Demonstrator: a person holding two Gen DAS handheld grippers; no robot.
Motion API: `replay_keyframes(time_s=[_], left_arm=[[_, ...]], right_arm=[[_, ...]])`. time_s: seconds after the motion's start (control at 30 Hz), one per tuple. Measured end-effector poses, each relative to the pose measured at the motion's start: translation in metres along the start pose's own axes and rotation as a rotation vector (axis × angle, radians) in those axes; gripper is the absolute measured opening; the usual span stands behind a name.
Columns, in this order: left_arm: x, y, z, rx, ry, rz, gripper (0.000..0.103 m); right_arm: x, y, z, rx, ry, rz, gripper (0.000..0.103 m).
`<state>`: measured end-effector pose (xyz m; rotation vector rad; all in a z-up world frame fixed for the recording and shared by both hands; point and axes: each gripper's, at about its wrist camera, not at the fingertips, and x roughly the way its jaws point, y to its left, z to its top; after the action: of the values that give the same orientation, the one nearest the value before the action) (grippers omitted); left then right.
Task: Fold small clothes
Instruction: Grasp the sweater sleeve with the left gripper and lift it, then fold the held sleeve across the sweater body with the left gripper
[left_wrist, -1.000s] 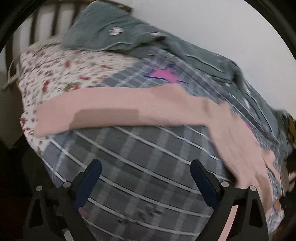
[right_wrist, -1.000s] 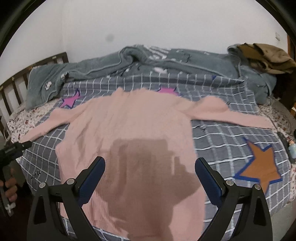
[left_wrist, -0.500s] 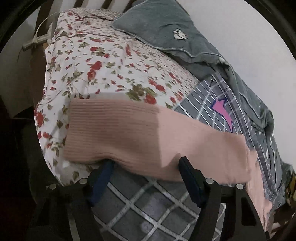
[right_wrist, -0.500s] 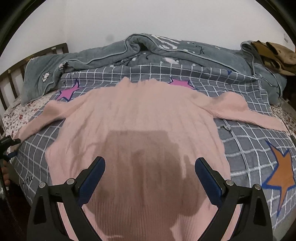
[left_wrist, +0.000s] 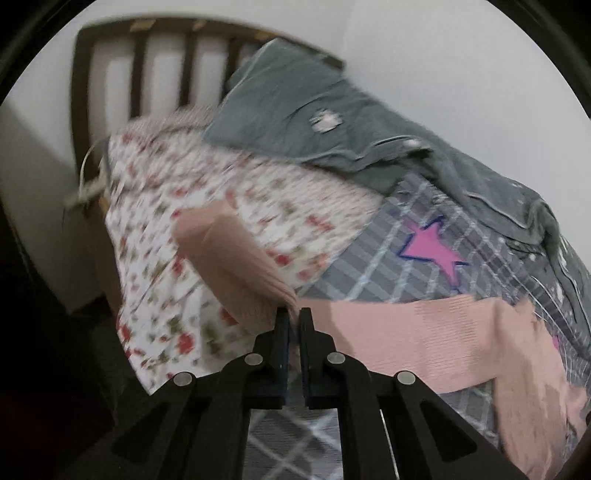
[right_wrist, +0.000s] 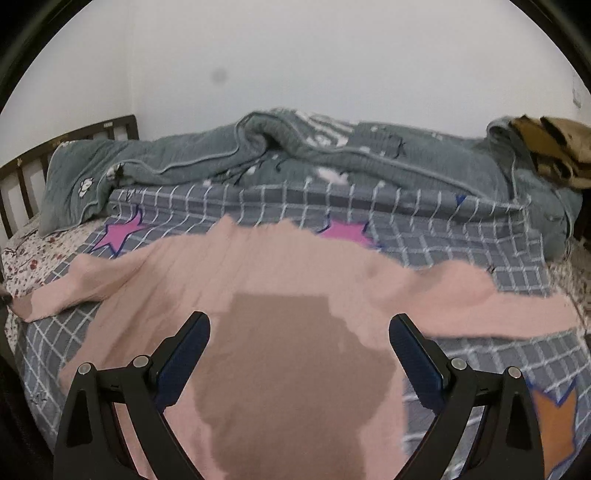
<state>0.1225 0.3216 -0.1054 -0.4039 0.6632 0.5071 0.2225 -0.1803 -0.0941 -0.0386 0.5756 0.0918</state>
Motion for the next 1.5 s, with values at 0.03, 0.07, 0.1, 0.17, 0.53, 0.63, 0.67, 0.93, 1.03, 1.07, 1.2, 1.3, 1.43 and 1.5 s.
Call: replay_keyframes(time_s=[0.03, 0.07, 0.1, 0.17, 0.53, 0.63, 0.67, 0.93, 1.03, 1.07, 1.2, 1.3, 1.43, 1.5], left_arm=[[-0.005, -0.015, 0.004, 0.026, -0.012, -0.002, 0.006], [-0.014, -0.036, 0.007, 0.066, -0.028, -0.013, 0.006], [-0.019, -0.054, 0.01, 0.105, -0.04, -0.021, 0.006], [-0.032, -0.103, 0.015, 0.2, -0.072, -0.043, 0.006], [-0.074, -0.382, -0.054, 0.603, -0.103, -0.332, 0.006], [-0.07, -0.44, -0.103, 0.693, -0.05, -0.4, 0.006], [-0.067, -0.458, -0.123, 0.713, -0.024, -0.423, 0.006], [-0.028, -0.508, -0.204, 0.803, 0.15, -0.407, 0.011], [-0.027, -0.498, -0.202, 0.796, 0.163, -0.407, 0.038], [-0.028, -0.491, -0.195, 0.776, 0.155, -0.414, 0.051], [-0.035, -0.454, -0.168, 0.7, 0.068, -0.438, 0.081], [-0.033, -0.422, -0.145, 0.68, 0.033, -0.403, 0.081], [-0.011, -0.368, -0.109, 0.591, 0.049, -0.345, 0.081], [0.006, -0.341, -0.093, 0.536, 0.071, -0.31, 0.08]], right_arm=[[0.0, -0.007, -0.001, -0.004, -0.011, -0.002, 0.096], [-0.001, -0.018, -0.004, -0.013, -0.02, -0.003, 0.096], [-0.001, -0.025, -0.007, -0.015, -0.025, -0.005, 0.096], [-0.002, -0.048, -0.013, 0.006, -0.041, -0.023, 0.096], [-0.021, -0.171, -0.031, 0.226, -0.018, -0.078, 0.096], [-0.02, -0.193, -0.038, 0.299, 0.0, -0.061, 0.096], [-0.018, -0.197, -0.04, 0.316, 0.006, -0.053, 0.096], [-0.016, -0.202, -0.041, 0.314, 0.005, -0.051, 0.096], [-0.012, -0.195, -0.041, 0.297, 0.009, -0.031, 0.096], [-0.01, -0.192, -0.039, 0.293, 0.019, -0.028, 0.096], [-0.007, -0.175, -0.035, 0.253, 0.016, -0.013, 0.096], [-0.001, -0.164, -0.035, 0.234, 0.023, -0.006, 0.096], [0.007, -0.144, -0.031, 0.206, 0.046, 0.016, 0.096], [0.008, -0.136, -0.031, 0.185, 0.042, 0.011, 0.096]])
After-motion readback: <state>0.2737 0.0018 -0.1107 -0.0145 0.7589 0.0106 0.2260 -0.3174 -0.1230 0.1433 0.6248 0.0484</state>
